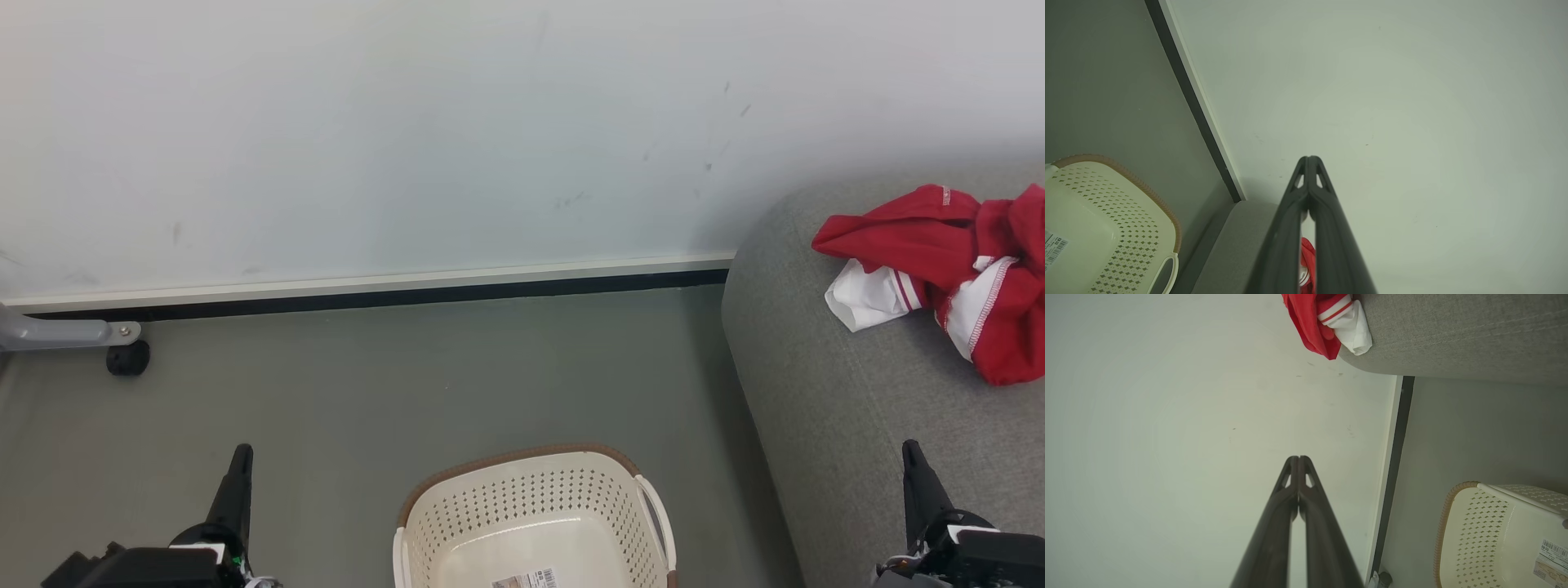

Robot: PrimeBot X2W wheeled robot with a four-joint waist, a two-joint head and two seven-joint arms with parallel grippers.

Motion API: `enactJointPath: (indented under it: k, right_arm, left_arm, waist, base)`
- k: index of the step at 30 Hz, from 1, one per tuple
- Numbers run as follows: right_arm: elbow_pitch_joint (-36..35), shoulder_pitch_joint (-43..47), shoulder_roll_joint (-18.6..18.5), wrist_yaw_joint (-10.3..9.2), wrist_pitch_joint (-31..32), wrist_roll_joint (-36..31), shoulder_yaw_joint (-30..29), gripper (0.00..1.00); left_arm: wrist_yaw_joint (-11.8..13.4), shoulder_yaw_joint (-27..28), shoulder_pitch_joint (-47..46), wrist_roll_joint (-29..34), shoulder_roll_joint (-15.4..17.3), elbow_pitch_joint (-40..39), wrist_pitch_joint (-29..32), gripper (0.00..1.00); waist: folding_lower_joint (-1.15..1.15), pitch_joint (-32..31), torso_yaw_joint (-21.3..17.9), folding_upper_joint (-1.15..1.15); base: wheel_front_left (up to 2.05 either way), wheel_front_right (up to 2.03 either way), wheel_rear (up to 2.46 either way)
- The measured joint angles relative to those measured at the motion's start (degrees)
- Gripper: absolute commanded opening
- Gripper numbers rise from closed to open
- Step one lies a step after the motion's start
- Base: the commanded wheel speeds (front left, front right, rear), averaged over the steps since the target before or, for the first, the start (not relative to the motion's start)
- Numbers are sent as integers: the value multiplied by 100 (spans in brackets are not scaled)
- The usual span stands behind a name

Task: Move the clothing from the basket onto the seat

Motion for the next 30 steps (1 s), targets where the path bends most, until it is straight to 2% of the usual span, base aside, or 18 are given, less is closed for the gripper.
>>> enactJointPath:
  k: [30]
  right_arm:
    - [0, 0, 1, 0, -1, 1, 0, 0]
  left_arm:
    - [0, 0, 0, 0, -1, 9, 0, 0]
  waist:
    - [0, 0, 0, 0]
  base:
    - [0, 0, 0]
